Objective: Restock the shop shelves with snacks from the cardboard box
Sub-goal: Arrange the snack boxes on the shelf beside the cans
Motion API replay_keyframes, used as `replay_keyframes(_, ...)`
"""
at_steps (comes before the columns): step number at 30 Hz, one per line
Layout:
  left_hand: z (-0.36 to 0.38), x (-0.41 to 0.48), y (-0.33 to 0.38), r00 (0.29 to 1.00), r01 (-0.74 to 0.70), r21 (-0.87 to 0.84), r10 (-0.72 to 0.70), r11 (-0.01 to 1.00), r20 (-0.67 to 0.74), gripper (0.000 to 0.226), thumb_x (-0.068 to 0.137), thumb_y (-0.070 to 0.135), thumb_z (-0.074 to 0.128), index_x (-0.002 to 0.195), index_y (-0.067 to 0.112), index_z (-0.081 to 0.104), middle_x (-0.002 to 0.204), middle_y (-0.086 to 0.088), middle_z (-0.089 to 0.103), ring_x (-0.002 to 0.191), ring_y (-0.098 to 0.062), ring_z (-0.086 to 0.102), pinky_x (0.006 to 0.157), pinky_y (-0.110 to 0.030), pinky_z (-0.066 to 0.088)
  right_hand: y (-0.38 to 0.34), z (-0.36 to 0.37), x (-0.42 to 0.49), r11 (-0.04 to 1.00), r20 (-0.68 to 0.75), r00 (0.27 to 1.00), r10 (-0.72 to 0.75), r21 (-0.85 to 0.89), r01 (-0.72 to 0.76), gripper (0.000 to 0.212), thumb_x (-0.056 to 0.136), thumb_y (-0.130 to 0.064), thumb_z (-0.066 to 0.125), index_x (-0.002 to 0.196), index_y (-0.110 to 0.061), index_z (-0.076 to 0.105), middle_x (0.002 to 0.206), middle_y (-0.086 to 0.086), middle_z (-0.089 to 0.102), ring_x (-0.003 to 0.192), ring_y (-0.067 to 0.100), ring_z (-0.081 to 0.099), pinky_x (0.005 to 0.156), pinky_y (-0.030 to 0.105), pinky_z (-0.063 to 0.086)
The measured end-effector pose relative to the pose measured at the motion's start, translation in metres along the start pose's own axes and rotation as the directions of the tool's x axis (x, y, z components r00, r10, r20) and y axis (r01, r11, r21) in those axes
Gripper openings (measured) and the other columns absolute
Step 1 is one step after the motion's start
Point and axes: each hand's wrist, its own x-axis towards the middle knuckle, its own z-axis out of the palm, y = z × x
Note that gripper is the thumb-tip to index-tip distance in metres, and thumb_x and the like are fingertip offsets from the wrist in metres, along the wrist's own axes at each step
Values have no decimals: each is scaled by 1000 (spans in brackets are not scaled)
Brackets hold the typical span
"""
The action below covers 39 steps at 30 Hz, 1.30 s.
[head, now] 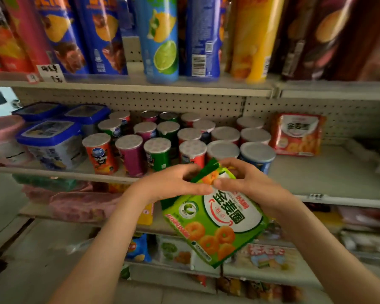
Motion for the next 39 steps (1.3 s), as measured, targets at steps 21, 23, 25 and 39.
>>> replay_keyframes(21,179,190,110,895,-202,-531,-65,823,-441,19,89,37,62,101,23,65,95,1,74,82,-14,72,71,-32,59,44,-279,-39,974,-524,851,32,206,90,24,88,-32,60,110,-21,59,107,6,68,100,26,63,77,37,49)
replay_keyframes(23,192,220,120,880,-214,-522,-69,826,-470,16,89,37,62,98,24,65,96,1,73,82,-14,71,72,-32,59,53,-304,-34,977,-459,886,70,209,31,16,87,-27,63,103,-27,59,109,7,68,101,27,63,84,41,49)
replay_keyframes(25,197,242,123,859,-210,-492,-81,845,-505,13,88,40,62,87,27,64,90,3,72,80,-13,71,73,-32,59,59,-321,-25,981,-446,891,84,193,4,25,84,-20,66,107,-25,57,109,6,69,99,26,65,86,42,50)
replay_keyframes(39,189,312,90,724,-31,-364,-230,931,-651,50,93,52,47,129,18,53,120,-2,64,101,-20,64,83,-33,54,88,-340,50,960,-449,890,81,275,51,29,89,-5,58,117,-12,53,102,7,66,81,17,66,55,21,53)
